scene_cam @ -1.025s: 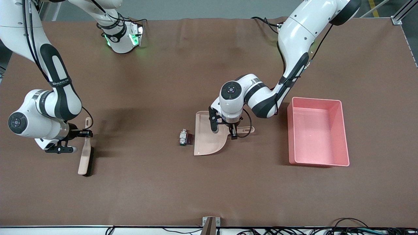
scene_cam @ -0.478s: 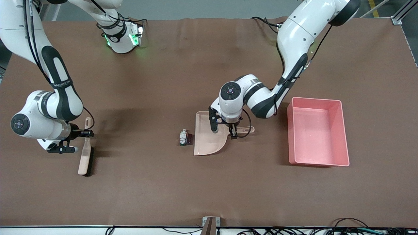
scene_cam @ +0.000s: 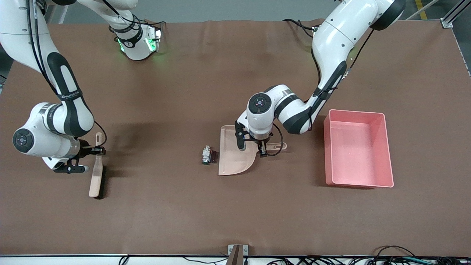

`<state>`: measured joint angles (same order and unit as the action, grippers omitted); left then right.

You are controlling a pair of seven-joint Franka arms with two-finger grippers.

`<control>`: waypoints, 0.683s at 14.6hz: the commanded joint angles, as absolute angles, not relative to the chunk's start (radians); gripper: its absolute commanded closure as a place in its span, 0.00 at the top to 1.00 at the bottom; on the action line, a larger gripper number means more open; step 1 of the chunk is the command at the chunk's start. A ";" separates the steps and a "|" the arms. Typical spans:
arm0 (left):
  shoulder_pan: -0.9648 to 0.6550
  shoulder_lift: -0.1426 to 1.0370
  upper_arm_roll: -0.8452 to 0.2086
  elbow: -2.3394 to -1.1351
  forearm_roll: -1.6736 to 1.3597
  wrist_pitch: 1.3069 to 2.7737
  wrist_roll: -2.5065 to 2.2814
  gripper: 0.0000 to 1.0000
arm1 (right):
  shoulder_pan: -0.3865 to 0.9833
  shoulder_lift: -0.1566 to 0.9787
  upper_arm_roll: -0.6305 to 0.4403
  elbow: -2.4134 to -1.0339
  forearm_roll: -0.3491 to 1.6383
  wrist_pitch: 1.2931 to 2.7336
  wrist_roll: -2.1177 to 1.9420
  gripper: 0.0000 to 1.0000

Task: Clean e-waste and dump in bin
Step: 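Lift the brush with the right gripper and carry it toward the dustpan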

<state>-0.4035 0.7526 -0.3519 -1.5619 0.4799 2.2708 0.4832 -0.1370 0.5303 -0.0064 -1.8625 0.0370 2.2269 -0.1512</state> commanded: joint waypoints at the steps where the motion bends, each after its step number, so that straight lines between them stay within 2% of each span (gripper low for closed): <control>1: -0.417 0.765 -0.344 -1.532 0.499 2.256 0.489 0.57 | -0.144 0.534 0.002 -1.848 0.051 2.215 -0.153 0.00; 3: -0.416 0.764 -0.344 -1.532 0.499 2.256 0.489 0.52 | -0.140 0.526 0.006 -1.848 0.054 2.206 -0.155 0.00; 6: -0.416 0.761 -0.345 -1.532 0.497 2.256 0.491 0.47 | -0.124 0.515 0.023 -1.784 0.141 2.079 -0.144 0.00; 10: -0.411 0.761 -0.344 -1.532 0.497 2.256 0.492 0.35 | -0.034 0.471 0.029 -1.778 0.164 2.060 -0.014 0.00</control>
<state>-0.4037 0.7528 -0.3513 -1.5556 0.4800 2.2708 0.4833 -0.0873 0.5123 0.0284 -1.7602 0.1469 2.0741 -0.0974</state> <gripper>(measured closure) 0.577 0.731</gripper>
